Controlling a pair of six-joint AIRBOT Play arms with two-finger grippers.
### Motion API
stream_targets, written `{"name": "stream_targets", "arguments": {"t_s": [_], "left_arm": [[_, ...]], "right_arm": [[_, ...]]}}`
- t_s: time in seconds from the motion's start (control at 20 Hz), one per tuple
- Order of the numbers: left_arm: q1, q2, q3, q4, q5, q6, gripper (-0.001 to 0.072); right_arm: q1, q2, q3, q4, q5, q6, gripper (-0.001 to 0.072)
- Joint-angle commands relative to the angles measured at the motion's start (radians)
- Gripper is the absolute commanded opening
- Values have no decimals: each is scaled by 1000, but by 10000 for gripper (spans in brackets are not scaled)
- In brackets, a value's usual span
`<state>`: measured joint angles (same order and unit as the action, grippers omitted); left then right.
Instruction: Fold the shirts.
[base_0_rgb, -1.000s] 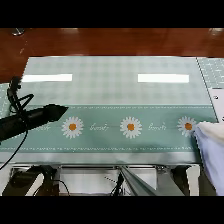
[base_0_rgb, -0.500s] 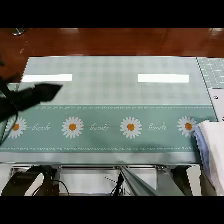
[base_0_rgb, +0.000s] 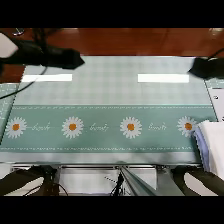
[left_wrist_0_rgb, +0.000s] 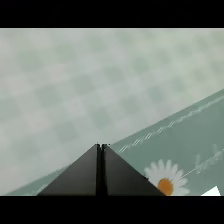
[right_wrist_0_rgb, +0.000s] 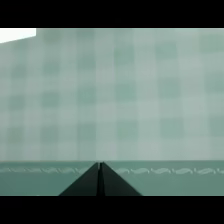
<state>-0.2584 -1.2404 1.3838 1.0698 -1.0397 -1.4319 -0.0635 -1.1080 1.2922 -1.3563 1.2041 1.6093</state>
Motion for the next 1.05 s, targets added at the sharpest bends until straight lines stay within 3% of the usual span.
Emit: {"name": "stream_targets", "arguments": {"t_s": [0.0,0.3,1.0], "left_arm": [[-32,-66,-132,172,-42,-119,31],[17,-64,-161,161,-107,-118,31],[14,-80,-162,161,-105,-118,31]], "right_arm": [[200,-170,-129,-269,-22,98,20],[191,-221,-133,-266,-37,107,21],[191,-218,-133,-267,-39,107,21]]}}
